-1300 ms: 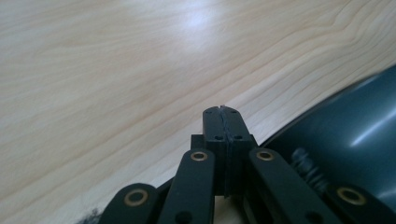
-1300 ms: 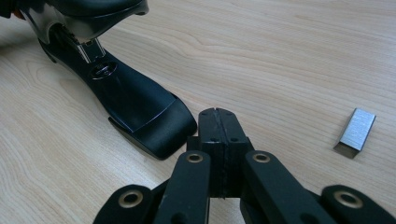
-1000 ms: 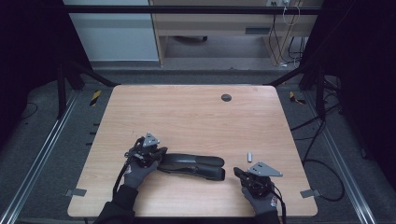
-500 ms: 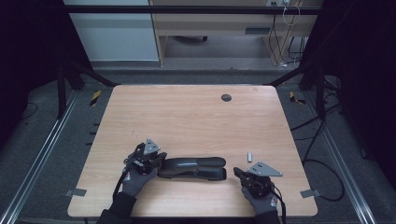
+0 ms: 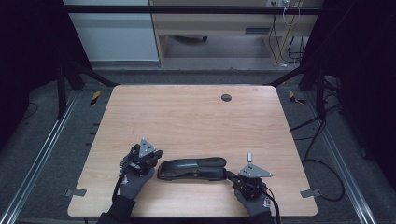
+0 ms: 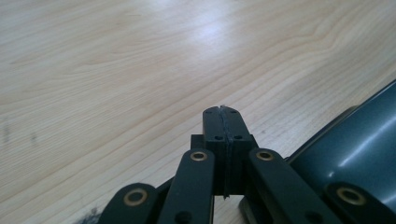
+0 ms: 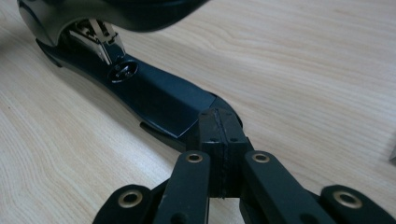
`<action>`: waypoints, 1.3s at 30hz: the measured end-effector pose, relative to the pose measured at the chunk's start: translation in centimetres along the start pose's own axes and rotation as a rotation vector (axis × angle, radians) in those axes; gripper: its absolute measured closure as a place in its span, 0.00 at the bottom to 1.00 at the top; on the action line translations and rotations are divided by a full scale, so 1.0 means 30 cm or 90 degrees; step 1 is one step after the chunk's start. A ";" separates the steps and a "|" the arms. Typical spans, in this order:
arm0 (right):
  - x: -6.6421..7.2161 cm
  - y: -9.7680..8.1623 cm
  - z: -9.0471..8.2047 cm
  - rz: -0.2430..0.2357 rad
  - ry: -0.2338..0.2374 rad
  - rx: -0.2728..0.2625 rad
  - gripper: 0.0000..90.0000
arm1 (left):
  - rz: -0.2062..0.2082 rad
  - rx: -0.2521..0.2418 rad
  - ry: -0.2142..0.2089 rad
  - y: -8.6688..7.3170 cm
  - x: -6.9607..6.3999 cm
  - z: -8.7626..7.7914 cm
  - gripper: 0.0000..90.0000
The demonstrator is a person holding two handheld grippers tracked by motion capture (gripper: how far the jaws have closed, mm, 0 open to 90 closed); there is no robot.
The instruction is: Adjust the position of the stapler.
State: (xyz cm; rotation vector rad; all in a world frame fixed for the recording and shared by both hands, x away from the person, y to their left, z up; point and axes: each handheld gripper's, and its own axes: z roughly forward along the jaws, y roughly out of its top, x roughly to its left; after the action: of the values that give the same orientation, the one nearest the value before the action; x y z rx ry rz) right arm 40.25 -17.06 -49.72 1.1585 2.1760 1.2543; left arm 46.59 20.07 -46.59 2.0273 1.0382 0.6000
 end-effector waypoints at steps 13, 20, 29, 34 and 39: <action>-0.027 0.014 -0.022 0.013 -0.005 -0.029 1.00 | -0.057 -0.056 0.046 -0.054 0.067 -0.146 0.83; -0.035 0.011 -0.012 0.020 -0.005 -0.029 0.96 | 0.027 -0.074 0.083 0.047 -0.036 -0.174 0.63; -0.045 0.012 -0.018 0.024 -0.017 -0.043 0.84 | 0.148 -0.062 0.079 0.162 -0.194 -0.164 0.50; -0.053 0.006 -0.024 0.026 -0.024 -0.046 0.77 | 0.183 -0.057 0.072 0.196 -0.250 -0.148 0.48; -0.054 0.001 -0.024 0.030 -0.023 -0.048 0.76 | 0.206 -0.050 0.060 0.221 -0.297 -0.136 0.45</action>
State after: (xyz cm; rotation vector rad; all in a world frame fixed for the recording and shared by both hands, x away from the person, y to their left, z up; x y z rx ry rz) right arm 40.75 -18.75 -49.44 1.1991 2.0690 1.3123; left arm 41.93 11.92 -39.40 2.1295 0.7299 0.8971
